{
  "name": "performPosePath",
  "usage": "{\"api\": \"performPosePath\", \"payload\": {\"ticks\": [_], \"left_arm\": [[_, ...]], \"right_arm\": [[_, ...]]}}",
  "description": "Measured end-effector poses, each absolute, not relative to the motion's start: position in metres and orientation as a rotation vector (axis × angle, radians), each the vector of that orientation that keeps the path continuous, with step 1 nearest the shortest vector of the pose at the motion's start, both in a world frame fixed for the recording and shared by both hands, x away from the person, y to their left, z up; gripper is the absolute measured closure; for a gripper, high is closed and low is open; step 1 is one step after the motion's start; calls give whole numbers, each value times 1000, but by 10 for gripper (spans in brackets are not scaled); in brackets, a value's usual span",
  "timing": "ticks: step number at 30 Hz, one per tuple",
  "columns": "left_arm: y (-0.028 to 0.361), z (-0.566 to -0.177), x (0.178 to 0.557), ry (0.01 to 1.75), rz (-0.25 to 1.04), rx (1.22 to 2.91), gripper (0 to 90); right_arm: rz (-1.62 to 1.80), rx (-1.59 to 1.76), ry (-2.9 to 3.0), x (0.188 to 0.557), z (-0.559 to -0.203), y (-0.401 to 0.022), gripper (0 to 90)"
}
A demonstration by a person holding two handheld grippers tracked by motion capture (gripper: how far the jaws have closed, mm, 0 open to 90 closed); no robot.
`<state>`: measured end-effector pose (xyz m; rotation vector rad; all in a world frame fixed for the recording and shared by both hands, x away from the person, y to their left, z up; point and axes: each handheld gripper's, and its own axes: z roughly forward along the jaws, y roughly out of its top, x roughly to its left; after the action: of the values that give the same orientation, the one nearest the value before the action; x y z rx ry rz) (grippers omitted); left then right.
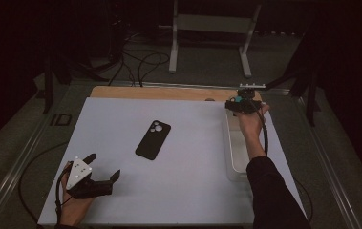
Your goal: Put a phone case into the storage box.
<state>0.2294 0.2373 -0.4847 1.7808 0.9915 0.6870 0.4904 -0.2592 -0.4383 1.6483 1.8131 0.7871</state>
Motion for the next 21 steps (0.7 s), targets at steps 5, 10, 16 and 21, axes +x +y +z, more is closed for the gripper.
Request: {"api": "performPosePath", "payload": {"ticks": [5, 10, 16, 21], "left_arm": [[238, -485, 229, 991, 688, 1781, 0], [238, -485, 229, 993, 689, 1779, 0], [238, -485, 229, 994, 690, 1779, 0], [238, -485, 229, 994, 690, 1778, 0]], "right_arm": [[792, 1664, 1797, 492, -439, -260, 166], [795, 1677, 1780, 493, -439, -262, 161], [786, 1708, 1772, 494, -439, -264, 93], [808, 1674, 1766, 489, -432, -268, 89]]}}
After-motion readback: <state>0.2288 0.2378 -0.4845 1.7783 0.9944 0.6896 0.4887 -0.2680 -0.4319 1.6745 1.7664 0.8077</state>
